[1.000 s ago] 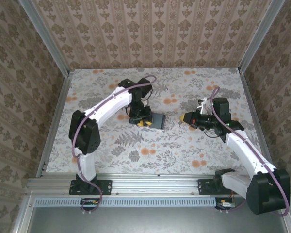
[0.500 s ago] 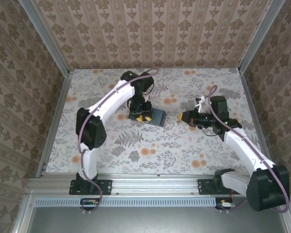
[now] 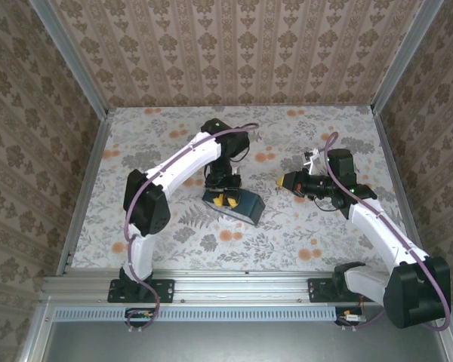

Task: Unlock a padlock with a key

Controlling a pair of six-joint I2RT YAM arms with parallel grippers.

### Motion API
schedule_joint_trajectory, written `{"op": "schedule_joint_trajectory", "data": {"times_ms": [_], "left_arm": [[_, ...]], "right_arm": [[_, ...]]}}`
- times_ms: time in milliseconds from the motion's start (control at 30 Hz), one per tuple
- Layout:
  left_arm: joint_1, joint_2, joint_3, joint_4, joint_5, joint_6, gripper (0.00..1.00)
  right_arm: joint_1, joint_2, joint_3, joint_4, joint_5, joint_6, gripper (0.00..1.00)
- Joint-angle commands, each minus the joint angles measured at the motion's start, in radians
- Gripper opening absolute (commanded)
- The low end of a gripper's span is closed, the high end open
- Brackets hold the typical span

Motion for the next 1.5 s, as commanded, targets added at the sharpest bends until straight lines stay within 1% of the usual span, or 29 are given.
{"op": "schedule_joint_trajectory", "data": {"times_ms": [0, 33, 167, 233, 267, 467, 567, 667, 733, 800, 933, 1000, 1167, 1233, 1333, 1400, 1467], "left_arm": [[0.006, -0.039, -0.003, -0.082, 0.05, -0.014, 0.14], [0.01, -0.025, 0.012, -0.086, 0.043, -0.007, 0.15], [0.031, 0.004, 0.054, -0.049, 0.034, 0.007, 0.24], [0.042, 0.014, 0.055, -0.022, 0.041, 0.013, 0.33], [0.049, 0.02, 0.054, -0.008, 0.045, 0.018, 0.34], [0.083, 0.051, 0.055, 0.035, 0.061, 0.045, 0.36], [0.104, 0.065, 0.066, 0.036, 0.059, 0.061, 0.41], [0.119, 0.07, 0.07, 0.042, 0.049, 0.075, 0.4], [0.124, 0.059, 0.076, 0.051, 0.031, 0.081, 0.41], [0.127, 0.035, 0.078, 0.061, 0.007, 0.098, 0.44], [0.146, -0.052, 0.013, 0.103, -0.024, 0.111, 0.46], [0.167, -0.113, -0.043, 0.159, -0.025, 0.101, 0.48], [0.226, -0.237, -0.184, 0.356, 0.039, 0.077, 0.5], [0.26, -0.269, -0.23, 0.453, 0.033, 0.083, 0.5], [0.313, -0.272, -0.281, 0.647, 0.017, 0.126, 0.51], [0.331, -0.256, -0.302, 0.763, 0.007, 0.164, 0.51], [0.374, -0.227, -0.317, 0.884, 0.03, 0.195, 0.54]], "right_arm": [[0.007, -0.016, 0.022, -0.005, -0.024, -0.008, 0.0], [0.007, -0.016, 0.022, -0.005, -0.023, -0.007, 0.0], [0.008, -0.006, 0.029, -0.007, -0.018, -0.006, 0.0], [0.009, -0.005, 0.032, -0.008, -0.015, -0.005, 0.0], [0.009, -0.003, 0.034, -0.009, -0.015, -0.005, 0.0], [0.013, -0.004, 0.051, -0.031, -0.003, -0.007, 0.0], [0.015, -0.008, 0.052, -0.036, 0.006, -0.006, 0.0], [0.02, -0.013, 0.052, -0.041, 0.014, -0.003, 0.0], [0.021, -0.017, 0.052, -0.052, 0.017, -0.007, 0.0], [0.025, -0.02, 0.058, -0.069, 0.022, -0.013, 0.0], [0.059, -0.022, 0.083, -0.115, 0.052, -0.031, 0.0], [0.086, -0.02, 0.095, -0.131, 0.068, -0.032, 0.0], [0.153, -0.024, 0.116, -0.167, 0.122, -0.019, 0.0], [0.173, -0.034, 0.113, -0.178, 0.14, -0.01, 0.0], [0.212, -0.049, 0.084, -0.172, 0.163, 0.015, 0.0], [0.245, -0.049, 0.067, -0.163, 0.172, 0.044, 0.0], [0.291, -0.054, 0.064, -0.171, 0.199, 0.062, 0.0]]}}
